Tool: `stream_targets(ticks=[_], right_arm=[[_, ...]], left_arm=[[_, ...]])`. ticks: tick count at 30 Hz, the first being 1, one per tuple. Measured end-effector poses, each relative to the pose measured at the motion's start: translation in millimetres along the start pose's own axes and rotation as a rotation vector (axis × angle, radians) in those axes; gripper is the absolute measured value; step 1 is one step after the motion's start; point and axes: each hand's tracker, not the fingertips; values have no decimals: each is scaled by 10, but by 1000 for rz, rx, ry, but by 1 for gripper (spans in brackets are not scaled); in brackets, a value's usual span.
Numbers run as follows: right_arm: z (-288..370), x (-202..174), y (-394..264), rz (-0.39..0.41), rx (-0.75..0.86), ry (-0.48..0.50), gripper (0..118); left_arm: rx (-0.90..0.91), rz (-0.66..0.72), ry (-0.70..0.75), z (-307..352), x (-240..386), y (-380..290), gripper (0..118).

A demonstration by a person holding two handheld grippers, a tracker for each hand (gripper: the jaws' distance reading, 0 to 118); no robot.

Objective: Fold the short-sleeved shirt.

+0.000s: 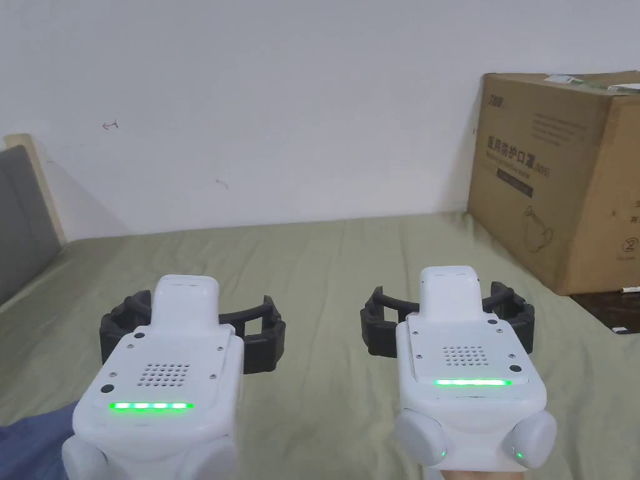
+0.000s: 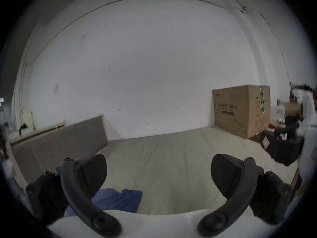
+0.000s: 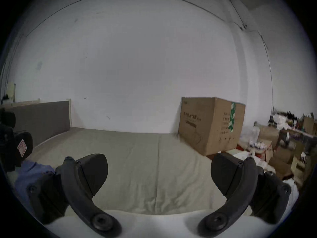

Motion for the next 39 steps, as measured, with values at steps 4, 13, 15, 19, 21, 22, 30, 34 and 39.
stream_targets(ticks=[4,13,15,19,21,22,30,34,39], right_arm=[[22,-65,-2,22,-33,-25,117],[48,31,-130,-94,-95,-50,2],[51,41,-127,-42,-65,-72,0],[81,81,-45,-61,-52,44,0],[105,36,-2,-65,-46,31,0],[121,18,29,-72,-29,76,0],[115,-358,273,-62,6,225,0],[67,-831,308,-65,-24,376,0],[164,-1474,362,-37,-35,555,0]], left_arm=[[26,-11,-14,137,72,-9,111],[-30,104,-12,21,33,-114,0],[-34,107,-2,-12,26,-102,0],[-32,119,-15,-27,3,-73,0],[-29,144,-20,-25,-5,-65,0],[-36,151,-25,-30,-13,-56,0],[-44,147,60,99,-374,-30,0],[-56,152,203,294,-855,-62,0],[-95,158,380,595,-1436,-150,0]])
